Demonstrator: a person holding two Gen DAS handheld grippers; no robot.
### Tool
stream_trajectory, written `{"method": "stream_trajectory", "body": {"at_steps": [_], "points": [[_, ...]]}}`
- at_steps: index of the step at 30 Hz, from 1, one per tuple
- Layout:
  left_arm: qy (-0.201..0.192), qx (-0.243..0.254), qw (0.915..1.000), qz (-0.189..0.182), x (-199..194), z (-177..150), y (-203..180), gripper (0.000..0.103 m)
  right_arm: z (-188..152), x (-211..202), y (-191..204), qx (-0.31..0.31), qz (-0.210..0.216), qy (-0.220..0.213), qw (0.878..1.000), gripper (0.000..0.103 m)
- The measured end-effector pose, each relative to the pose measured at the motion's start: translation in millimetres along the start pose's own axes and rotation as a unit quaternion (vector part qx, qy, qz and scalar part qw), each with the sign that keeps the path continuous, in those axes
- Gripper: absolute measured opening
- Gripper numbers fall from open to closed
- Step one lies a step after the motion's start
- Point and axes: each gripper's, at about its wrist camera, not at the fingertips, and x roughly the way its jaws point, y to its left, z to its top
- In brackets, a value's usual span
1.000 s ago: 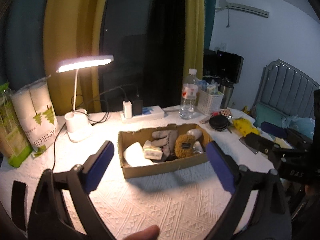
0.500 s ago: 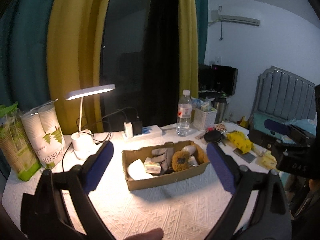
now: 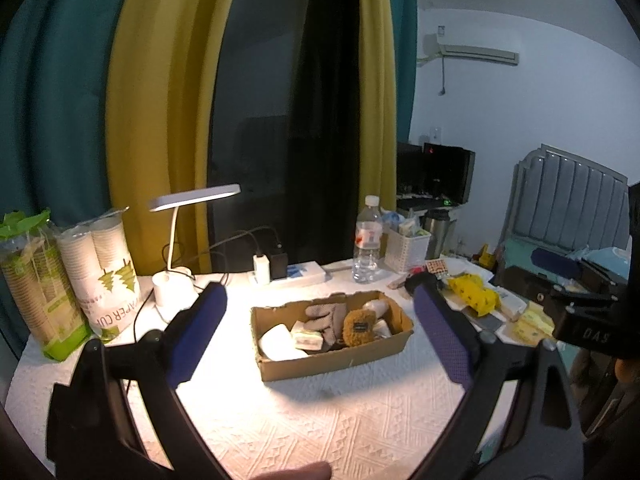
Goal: Organize soft objects
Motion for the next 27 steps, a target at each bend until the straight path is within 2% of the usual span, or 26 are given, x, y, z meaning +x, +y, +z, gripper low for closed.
{"method": "stream_trajectory", "body": {"at_steps": [27], "points": [[-0.002, -0.003, 1.0000, 0.002, 1, 3, -3, 0.096, 0, 1, -11, 0.007, 0.002, -0.003, 1.000, 0.082]]}}
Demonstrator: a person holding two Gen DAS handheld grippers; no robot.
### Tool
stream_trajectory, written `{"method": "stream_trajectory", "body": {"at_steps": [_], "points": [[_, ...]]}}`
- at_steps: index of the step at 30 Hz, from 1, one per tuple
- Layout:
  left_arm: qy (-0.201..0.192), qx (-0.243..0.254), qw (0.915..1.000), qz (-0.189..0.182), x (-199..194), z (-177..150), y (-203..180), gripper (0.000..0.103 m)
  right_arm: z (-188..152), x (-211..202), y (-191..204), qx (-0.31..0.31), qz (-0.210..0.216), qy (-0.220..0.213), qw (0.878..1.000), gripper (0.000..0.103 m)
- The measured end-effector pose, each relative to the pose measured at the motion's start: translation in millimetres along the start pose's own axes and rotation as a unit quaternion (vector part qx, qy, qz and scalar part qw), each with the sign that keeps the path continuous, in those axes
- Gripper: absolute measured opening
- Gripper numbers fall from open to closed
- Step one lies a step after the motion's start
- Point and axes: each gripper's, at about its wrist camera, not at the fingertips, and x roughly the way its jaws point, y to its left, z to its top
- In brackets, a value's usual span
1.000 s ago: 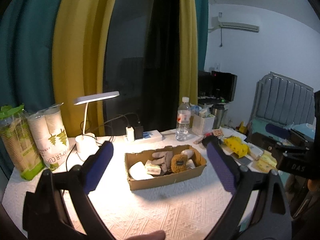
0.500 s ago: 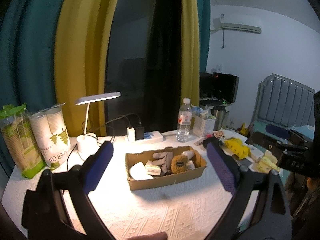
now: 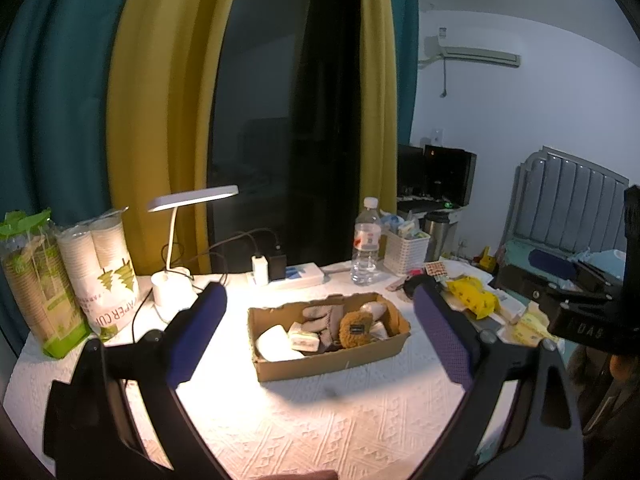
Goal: Organize soft objects
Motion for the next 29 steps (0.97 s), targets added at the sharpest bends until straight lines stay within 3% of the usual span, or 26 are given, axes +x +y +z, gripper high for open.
{"method": "stream_trajectory", "body": {"at_steps": [29], "points": [[-0.001, 0.006, 1.0000, -0.005, 2.0, -3.3, -4.1, 0.096, -3.8, 4.0, -3.6, -0.005, -0.001, 0.006, 1.000, 0.082]]}}
